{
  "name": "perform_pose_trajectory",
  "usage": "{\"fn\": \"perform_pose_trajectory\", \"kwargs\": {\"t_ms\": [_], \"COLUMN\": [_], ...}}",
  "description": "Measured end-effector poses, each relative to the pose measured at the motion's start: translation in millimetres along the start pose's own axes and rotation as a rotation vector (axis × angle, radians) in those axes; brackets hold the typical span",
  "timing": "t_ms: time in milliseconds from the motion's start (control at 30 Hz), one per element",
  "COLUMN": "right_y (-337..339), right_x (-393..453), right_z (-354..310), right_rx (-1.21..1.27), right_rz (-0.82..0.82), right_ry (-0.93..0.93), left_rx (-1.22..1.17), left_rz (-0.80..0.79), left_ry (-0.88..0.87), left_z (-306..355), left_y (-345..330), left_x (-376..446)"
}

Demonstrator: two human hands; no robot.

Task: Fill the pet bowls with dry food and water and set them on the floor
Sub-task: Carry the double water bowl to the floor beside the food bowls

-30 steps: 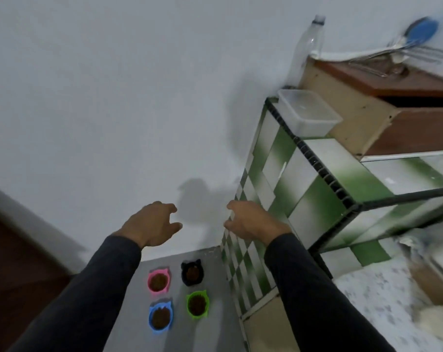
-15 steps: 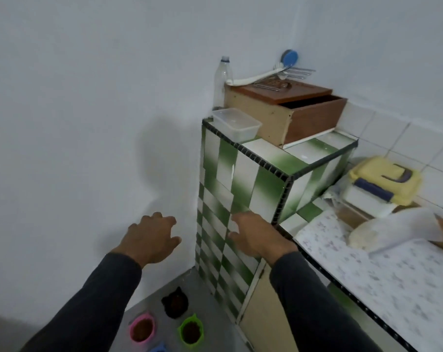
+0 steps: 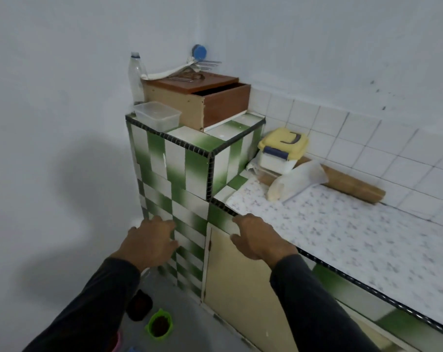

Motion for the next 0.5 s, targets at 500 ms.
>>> {"fn": "perform_pose_trajectory", "kwargs": {"t_ms": [500], "right_y": [-18.4], "right_x": [-192.8], "right_z": [286.9], "right_rx": [0.07], "right_rz": [0.047], "right_ry": [-0.388], "left_rx": [0.124], "left_rz": [-0.017], "left_ry": [-0.353], "left_z": [294.8], "left_y": [-112.9], "left_x": [-21.1]}}
Point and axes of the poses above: each hand's wrist, its own x-axis towards the middle knuckle, its own y-axis out of the back of the hand, z = x × y, the point moved 5 cm from there along x, towards the middle knuckle, and after that the axes turned 7 degrees about -x, right-handed, at the moved point
